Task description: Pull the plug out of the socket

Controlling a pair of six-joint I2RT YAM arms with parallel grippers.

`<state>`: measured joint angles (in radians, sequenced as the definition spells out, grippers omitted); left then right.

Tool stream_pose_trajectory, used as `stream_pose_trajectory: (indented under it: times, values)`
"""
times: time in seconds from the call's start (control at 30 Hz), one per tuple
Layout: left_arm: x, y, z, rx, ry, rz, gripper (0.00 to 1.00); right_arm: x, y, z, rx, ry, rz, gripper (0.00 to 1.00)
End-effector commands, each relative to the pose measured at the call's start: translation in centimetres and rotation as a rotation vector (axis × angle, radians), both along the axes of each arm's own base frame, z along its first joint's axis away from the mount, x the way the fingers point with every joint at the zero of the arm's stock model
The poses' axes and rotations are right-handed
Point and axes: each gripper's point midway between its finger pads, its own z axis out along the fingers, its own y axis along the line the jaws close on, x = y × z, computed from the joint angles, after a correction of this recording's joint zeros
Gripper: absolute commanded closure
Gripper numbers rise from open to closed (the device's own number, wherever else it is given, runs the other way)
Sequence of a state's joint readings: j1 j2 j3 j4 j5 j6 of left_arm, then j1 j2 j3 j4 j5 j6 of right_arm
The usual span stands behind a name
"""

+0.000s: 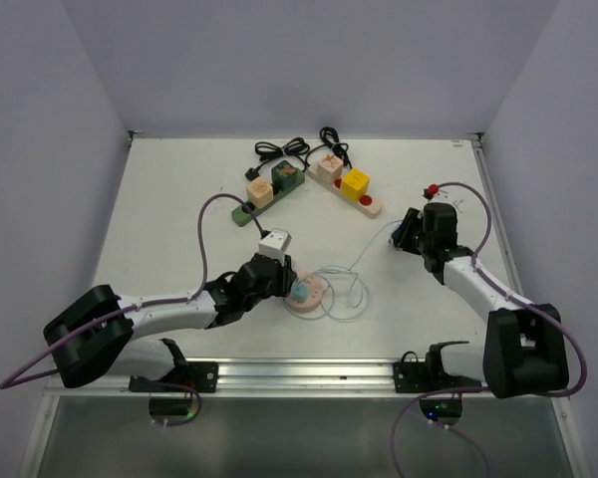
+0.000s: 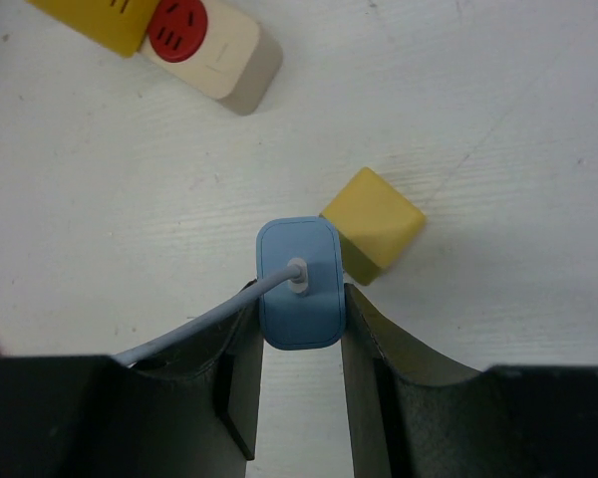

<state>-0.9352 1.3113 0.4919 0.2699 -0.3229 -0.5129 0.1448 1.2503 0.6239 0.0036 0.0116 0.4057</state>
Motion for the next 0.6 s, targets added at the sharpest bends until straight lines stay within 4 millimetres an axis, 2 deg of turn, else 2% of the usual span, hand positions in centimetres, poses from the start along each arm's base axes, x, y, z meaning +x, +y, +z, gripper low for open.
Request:
stream_pose_trajectory:
  times: [0.0, 0.13, 0.23, 0.33, 0.47, 0.53, 0.57]
  values:
    - [0.5, 0.7, 0.7, 0.028, 0.0, 0.029, 1.0, 0.3, -0.6, -0.6, 0.086, 0.027, -0.04, 0.83]
    - [0.7, 0.6, 0.9, 0.032, -0.006, 0.027, 1.0, 0.4, -0.4, -1.1, 0.11, 0.044, -0.022, 0.79]
    - [0.8, 0.7, 1.0, 0.036, -0.008, 0.029, 1.0, 0.3, 0.4, -1.8, 0.13, 0.067, 0.018, 0.7]
    - [0.9, 0.7, 0.8, 0.037, -0.002, 0.033, 1.0, 0.3, 1.1, -1.9, 0.149, 0.074, 0.055, 0.56]
    - [0.8, 0.6, 0.5, 0.031, 0.01, 0.035, 1.0, -0.1, 1.3, -1.5, 0.155, 0.079, 0.07, 0.46]
    - [0.9, 0.4, 0.5, 0.031, 0.012, 0.033, 1.0, 0.1, 1.2, -0.7, 0.151, 0.062, 0.067, 0.41]
    - [1.0, 0.3, 0.6, 0.03, 0.01, 0.032, 1.0, -0.5, 1.2, -0.3, 0.145, 0.071, 0.074, 0.39]
